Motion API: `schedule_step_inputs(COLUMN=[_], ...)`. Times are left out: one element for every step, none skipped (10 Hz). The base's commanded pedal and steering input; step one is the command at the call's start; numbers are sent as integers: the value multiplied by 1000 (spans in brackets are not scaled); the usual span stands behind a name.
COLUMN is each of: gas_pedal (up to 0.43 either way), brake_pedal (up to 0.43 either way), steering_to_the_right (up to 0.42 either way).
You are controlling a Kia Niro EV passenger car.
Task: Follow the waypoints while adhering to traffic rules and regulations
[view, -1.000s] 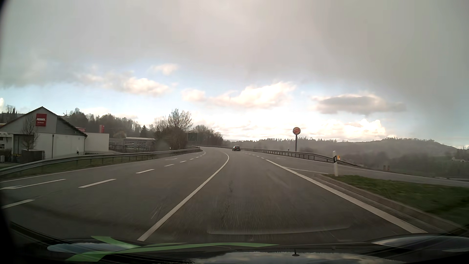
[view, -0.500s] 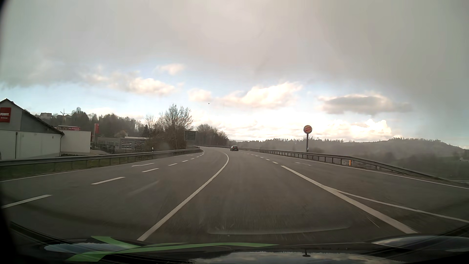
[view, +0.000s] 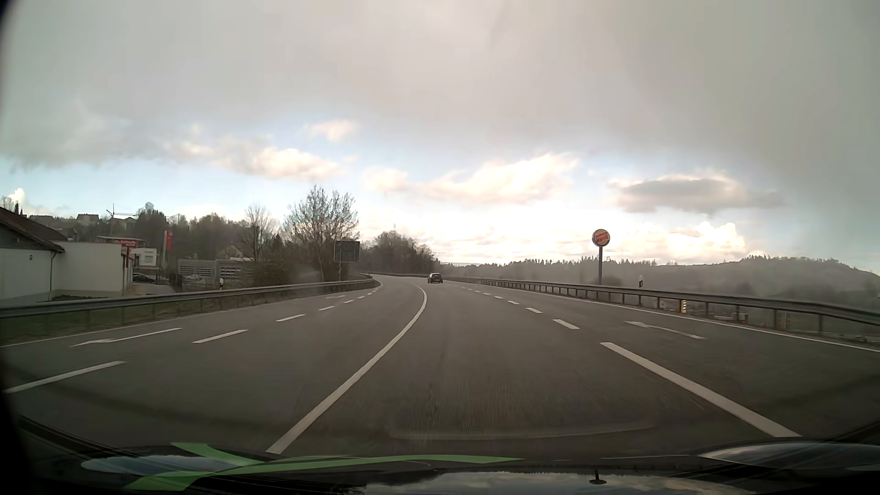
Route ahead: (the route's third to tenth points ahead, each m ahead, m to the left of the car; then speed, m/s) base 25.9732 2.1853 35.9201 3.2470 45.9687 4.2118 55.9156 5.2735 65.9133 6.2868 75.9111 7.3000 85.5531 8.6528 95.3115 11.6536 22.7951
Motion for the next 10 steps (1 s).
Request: schedule_step_inputs(gas_pedal=[197,197,197,197,197,197,197,197,197,197], brake_pedal=[0,0,0,0,0,0,0,0,0,0], steering_to_the_right=[-11,-11,-11,-11,-13,-14,-15,-16,-18,-18])
